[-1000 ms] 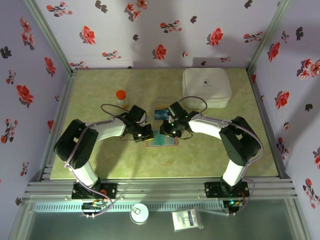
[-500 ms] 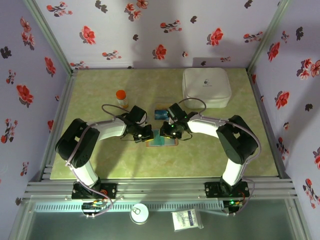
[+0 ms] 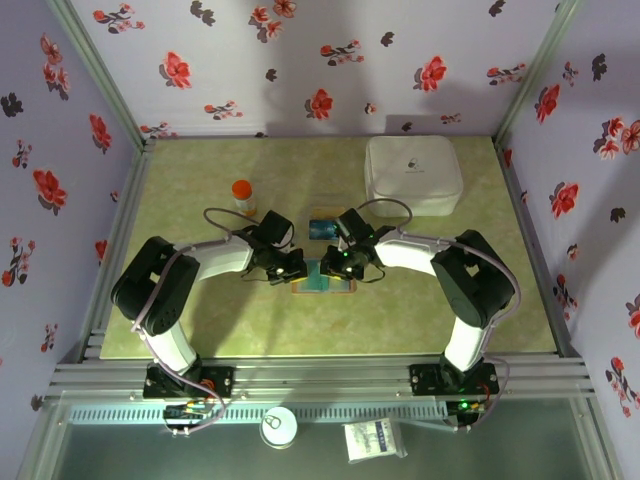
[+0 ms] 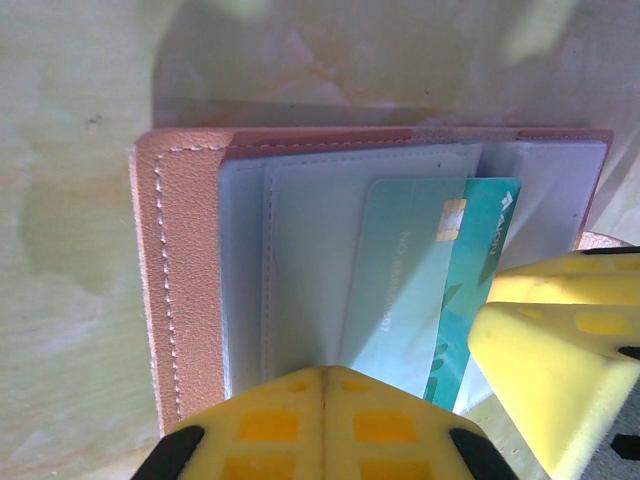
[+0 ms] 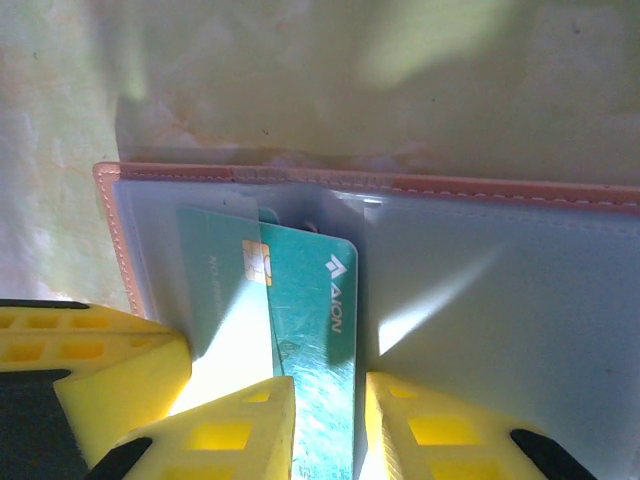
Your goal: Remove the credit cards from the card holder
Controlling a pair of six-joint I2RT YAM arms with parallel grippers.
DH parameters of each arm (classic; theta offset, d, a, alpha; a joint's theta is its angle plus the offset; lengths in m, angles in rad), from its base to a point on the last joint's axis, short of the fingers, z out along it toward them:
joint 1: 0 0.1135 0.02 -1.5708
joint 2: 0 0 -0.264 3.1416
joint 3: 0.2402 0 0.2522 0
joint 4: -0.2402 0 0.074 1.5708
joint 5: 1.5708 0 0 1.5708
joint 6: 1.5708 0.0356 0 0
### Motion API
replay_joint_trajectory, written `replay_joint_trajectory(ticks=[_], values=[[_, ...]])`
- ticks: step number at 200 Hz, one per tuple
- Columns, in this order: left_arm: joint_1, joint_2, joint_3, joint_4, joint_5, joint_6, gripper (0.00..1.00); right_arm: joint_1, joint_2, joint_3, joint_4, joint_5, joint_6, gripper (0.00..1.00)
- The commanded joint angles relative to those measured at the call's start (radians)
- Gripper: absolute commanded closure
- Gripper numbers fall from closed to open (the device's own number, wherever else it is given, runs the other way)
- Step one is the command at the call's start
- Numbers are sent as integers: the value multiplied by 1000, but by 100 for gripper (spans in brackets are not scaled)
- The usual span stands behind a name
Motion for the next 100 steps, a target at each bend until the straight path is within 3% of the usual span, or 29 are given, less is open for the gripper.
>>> replay_joint_trajectory(ticks=[1, 100], values=[[-6, 22, 19, -45, -23, 19, 99, -8, -1, -26, 49, -39, 16, 75], [-6, 31, 25, -51, -22, 21, 100, -42, -65, -106, 222, -127, 78, 79]])
